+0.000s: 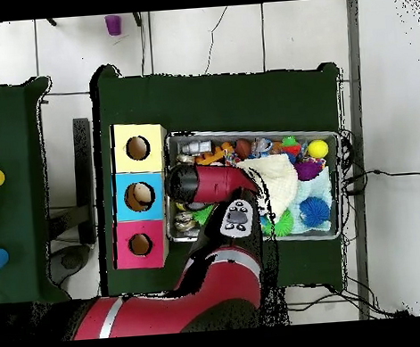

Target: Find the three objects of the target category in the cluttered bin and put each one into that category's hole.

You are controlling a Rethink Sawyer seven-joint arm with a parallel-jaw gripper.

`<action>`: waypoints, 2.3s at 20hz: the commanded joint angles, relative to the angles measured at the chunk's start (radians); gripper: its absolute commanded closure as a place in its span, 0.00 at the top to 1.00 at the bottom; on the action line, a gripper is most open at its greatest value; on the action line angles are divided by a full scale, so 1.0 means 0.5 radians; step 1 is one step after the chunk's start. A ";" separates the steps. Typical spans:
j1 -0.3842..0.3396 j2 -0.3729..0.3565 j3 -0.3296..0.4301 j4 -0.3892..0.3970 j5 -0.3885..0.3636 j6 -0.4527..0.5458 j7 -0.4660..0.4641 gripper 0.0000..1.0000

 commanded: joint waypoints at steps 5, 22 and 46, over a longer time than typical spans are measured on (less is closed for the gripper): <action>-0.135 -0.337 0.229 0.256 0.070 -0.088 0.290 1.00; -0.195 -0.129 0.335 0.065 0.097 -0.336 0.353 1.00; -0.369 -0.097 0.602 0.239 0.129 -0.635 0.382 1.00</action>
